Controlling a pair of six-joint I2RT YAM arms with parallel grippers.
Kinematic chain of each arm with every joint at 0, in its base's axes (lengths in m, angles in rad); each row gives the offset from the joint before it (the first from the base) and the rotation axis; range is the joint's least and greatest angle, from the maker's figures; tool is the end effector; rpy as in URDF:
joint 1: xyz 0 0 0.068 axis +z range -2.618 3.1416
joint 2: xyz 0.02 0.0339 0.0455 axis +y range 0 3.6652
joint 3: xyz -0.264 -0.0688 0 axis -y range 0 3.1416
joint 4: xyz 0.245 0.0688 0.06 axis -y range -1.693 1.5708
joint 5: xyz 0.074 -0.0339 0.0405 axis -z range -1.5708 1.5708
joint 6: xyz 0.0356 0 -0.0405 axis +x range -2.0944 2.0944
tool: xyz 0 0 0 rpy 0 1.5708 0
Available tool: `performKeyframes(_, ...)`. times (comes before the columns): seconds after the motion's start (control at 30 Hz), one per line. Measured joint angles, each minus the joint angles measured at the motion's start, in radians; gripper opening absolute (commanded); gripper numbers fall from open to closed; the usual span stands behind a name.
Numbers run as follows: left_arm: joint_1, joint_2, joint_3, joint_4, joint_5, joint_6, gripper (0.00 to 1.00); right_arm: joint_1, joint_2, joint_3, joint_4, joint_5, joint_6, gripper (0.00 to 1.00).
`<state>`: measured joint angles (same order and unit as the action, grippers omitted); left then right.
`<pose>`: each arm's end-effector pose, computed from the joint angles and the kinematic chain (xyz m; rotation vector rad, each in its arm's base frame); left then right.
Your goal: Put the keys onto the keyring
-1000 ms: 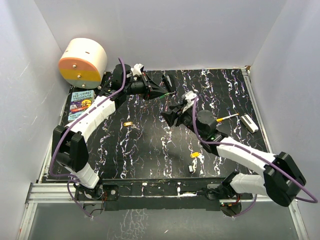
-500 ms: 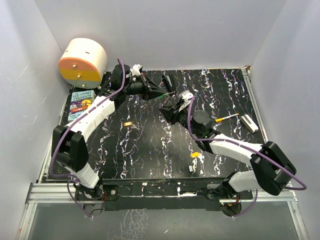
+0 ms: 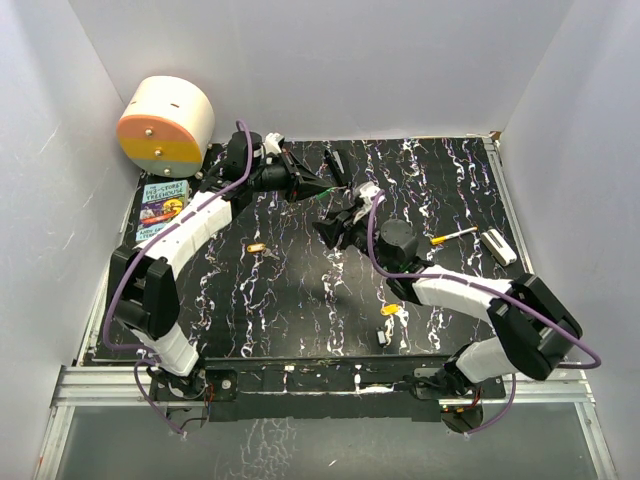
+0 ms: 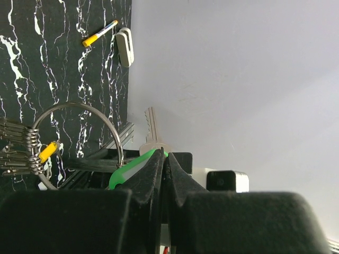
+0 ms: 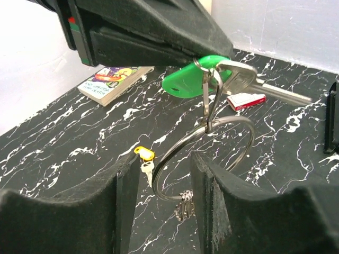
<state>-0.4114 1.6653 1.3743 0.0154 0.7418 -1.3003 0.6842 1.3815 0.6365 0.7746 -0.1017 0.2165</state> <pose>0.3509 -0.1793 0.3362 -0.3509 2.1977 -1.7639 0.2306 0.1927 0.2540 -0.4505 1.5306 0.7874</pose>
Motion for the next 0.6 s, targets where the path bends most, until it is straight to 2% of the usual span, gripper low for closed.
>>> performKeyframes(0.07, 0.0, 0.003, -0.002, 0.0, 0.0, -0.002, 0.0, 0.0, 0.034, 0.005, 0.018, -0.003, 0.004, 0.45)
performKeyframes(0.1, 0.0, 0.003, -0.003, 0.002, 0.0, -0.003, 0.0, -0.001, 0.051, 0.009, 0.022, -0.004, 0.006, 0.4)
performKeyframes(0.2, 0.002, 0.003, -0.013, 0.014, 0.0, -0.008, 0.0, -0.009, 0.117, 0.017, 0.057, -0.01, 0.027, 0.16)
performKeyframes(0.27, 0.007, 0.003, -0.026, 0.014, -0.001, -0.008, 0.0, -0.02, 0.156, 0.019, 0.09, -0.02, 0.048, 0.08)
performKeyframes(0.4, 0.035, 0.002, -0.068, 0.023, -0.003, 0.014, 0.0, -0.047, 0.184, 0.028, 0.109, -0.053, 0.107, 0.08)
performKeyframes(0.6, 0.086, 0.002, -0.129, -0.034, -0.076, 0.213, 0.0, -0.076, 0.177, 0.028, 0.021, -0.115, 0.167, 0.08)
